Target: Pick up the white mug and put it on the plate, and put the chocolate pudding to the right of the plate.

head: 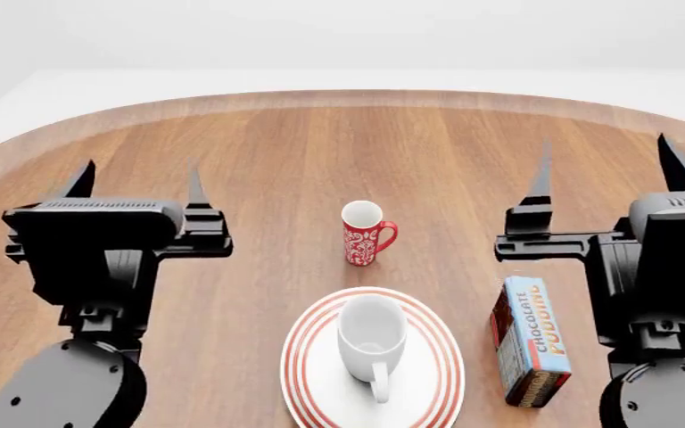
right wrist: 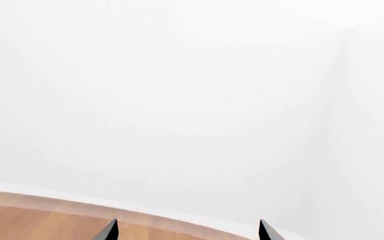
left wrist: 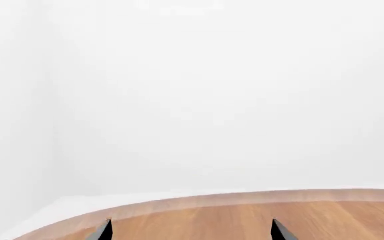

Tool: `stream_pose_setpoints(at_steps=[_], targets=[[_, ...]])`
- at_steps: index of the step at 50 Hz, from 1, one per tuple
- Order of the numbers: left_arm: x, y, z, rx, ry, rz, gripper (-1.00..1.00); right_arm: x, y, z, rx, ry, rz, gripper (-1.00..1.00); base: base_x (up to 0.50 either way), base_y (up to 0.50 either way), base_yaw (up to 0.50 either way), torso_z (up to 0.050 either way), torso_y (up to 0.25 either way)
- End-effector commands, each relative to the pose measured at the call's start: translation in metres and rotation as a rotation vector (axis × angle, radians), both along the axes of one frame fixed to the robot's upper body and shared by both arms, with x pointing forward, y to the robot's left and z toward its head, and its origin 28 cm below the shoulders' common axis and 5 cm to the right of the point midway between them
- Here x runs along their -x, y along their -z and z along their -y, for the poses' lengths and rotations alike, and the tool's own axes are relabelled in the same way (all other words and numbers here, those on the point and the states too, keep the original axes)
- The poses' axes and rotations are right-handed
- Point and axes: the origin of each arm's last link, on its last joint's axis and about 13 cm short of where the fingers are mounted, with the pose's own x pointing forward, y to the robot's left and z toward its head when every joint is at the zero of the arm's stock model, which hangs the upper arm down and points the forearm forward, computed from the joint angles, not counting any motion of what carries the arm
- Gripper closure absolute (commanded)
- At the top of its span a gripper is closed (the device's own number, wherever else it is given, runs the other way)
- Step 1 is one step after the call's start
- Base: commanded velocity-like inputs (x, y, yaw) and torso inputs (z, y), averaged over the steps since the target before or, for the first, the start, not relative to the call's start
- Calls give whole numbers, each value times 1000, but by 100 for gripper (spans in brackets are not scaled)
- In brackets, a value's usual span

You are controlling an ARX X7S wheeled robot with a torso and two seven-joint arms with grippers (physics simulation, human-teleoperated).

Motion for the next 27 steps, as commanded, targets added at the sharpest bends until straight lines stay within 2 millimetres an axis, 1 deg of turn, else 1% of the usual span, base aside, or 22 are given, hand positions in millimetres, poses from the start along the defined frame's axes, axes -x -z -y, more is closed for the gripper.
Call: stream_pose_setpoints(at_steps=[1, 3, 7, 10, 27], targets=[[-19, -63, 0, -18, -15, 150, -100, -26, -42, -1, 35, -3, 81, -100, 0, 0, 0, 0, 0], [-23, -73, 1, -18, -11, 171, -100, -27, -52, 0, 33, -2, 104, -100, 0, 0, 0, 0, 0], [-26, -81, 3, -25, -7, 195, -100, -27, -62, -2, 44, -1, 138, -100, 0, 0, 0, 0, 0], [-26, -84, 3, -24, -7, 205, -100, -26, -67, -3, 45, -6, 150, -100, 0, 0, 0, 0, 0], [-24, -81, 5, -33, 6, 207, -100, -30, -60, -6, 45, -26, 140, -100, 0, 0, 0, 0, 0]])
